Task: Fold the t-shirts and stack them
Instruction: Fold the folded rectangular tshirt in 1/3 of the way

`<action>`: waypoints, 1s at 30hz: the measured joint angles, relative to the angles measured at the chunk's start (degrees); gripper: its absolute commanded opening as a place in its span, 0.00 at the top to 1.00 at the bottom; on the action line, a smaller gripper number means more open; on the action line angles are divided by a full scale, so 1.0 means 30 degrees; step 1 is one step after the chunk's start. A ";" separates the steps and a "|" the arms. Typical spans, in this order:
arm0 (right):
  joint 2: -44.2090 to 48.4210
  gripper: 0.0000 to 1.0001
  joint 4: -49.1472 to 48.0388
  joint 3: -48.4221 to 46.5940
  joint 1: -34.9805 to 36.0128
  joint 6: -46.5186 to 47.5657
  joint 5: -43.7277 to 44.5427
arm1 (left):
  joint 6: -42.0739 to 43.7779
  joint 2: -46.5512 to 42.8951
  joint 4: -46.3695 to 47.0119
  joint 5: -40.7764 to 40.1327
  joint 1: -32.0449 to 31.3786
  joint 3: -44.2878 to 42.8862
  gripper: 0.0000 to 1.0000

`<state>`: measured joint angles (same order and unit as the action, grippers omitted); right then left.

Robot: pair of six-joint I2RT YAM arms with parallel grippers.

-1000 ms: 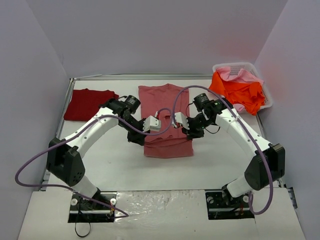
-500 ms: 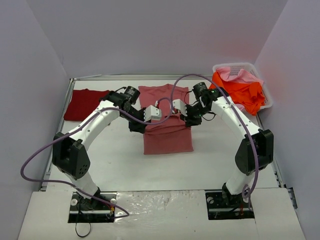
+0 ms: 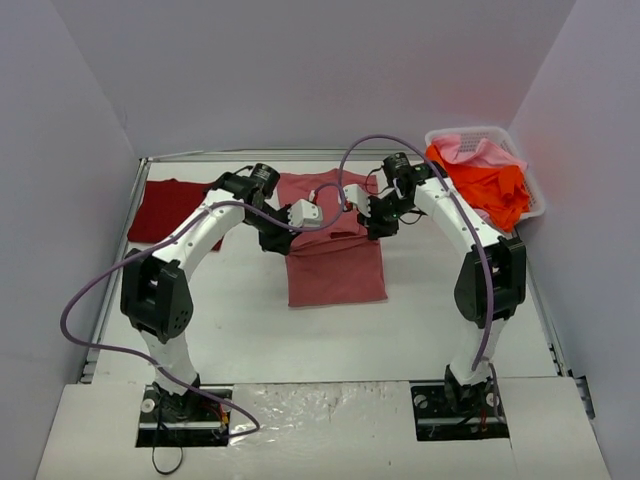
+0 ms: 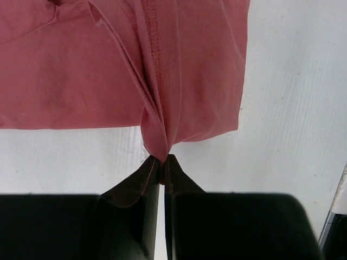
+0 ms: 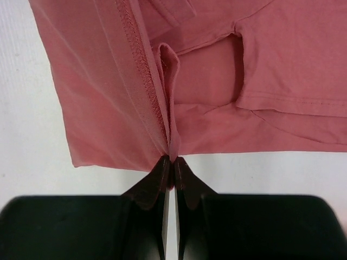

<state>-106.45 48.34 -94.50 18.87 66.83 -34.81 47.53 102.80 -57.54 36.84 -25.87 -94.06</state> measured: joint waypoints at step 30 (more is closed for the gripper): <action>-0.6003 1.00 -0.0189 -0.4335 -0.1122 0.0627 -0.0503 | 0.0576 0.5107 0.1304 -0.0284 0.1290 -0.3009 0.98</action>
<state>-124.46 47.77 -107.50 15.51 68.71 -36.32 49.25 118.13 -53.63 35.99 -22.00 -103.09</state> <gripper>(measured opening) 0.018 0.046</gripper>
